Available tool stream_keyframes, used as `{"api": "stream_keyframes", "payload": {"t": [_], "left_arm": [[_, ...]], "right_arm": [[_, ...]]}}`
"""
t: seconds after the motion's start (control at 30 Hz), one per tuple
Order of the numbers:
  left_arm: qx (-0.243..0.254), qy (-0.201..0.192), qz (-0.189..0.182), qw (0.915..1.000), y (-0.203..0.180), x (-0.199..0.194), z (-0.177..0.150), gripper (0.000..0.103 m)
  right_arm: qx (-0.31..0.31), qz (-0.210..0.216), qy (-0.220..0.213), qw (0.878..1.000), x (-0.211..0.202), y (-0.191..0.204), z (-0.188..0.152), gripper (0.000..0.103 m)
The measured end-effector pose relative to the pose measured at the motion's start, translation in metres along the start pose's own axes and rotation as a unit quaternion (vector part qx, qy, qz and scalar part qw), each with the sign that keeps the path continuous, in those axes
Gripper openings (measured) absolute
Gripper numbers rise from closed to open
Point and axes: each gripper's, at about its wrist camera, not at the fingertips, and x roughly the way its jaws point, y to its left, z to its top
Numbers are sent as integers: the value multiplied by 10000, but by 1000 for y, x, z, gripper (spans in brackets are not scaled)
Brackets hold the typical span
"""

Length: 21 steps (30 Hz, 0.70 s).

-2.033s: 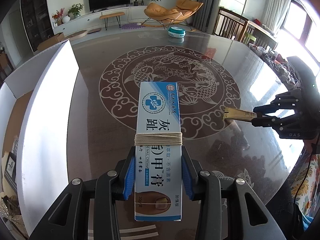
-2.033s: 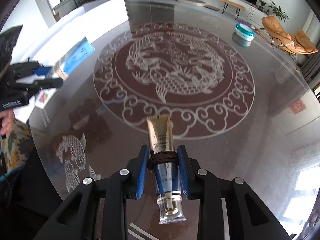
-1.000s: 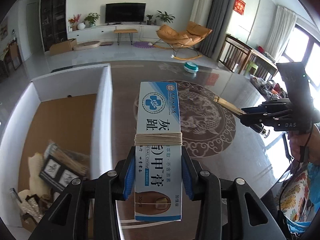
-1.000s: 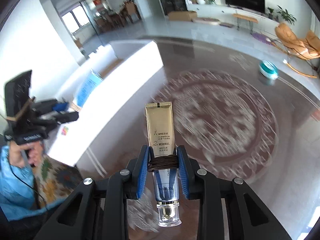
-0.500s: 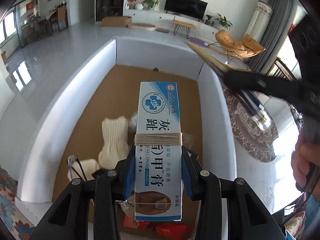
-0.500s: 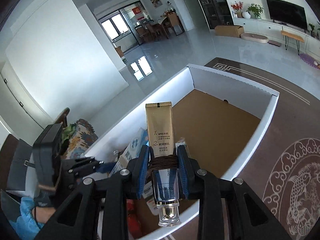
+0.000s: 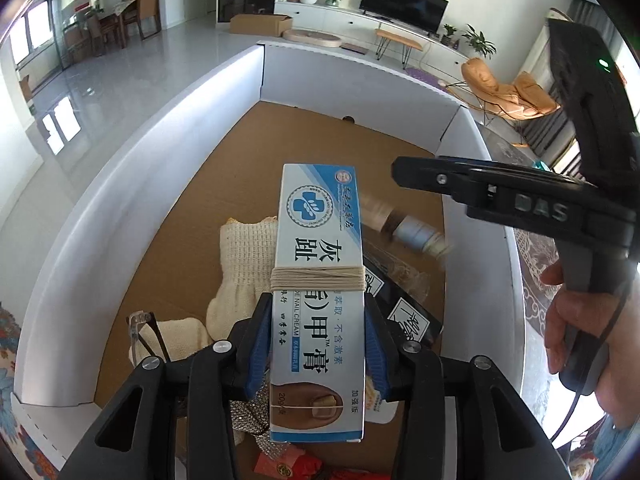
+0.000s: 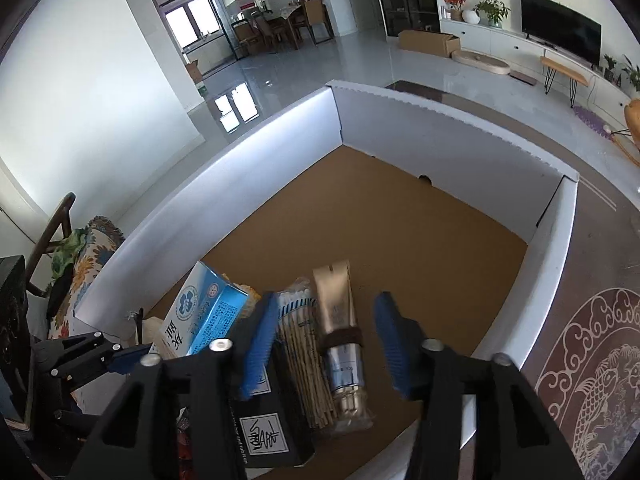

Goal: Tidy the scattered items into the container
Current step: 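Carry the tube and nail cream box into the white box, then open both tools to release the tube and nail cream box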

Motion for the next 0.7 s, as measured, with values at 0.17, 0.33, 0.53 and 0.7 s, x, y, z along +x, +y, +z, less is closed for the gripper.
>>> {"api": "stream_keyframes", "payload": {"t": [0.17, 0.33, 0.53, 0.7], "left_arm": [[-75, -305, 327, 9990, -10, -14, 5, 103], [-230, -245, 923, 9952, -20, -15, 14, 103], [-715, -299, 1067, 9913, -15, -18, 6, 103], [-831, -588, 1278, 9866, -17, -24, 1, 103]], "right_arm": [[-115, -58, -345, 9993, -32, -4, 1, 73], [-194, -66, -412, 9989, -55, -6, -3, 74], [-380, -141, -302, 9987, -62, -4, -15, 74], [-450, -182, -216, 9986, -61, -5, -20, 74]]}}
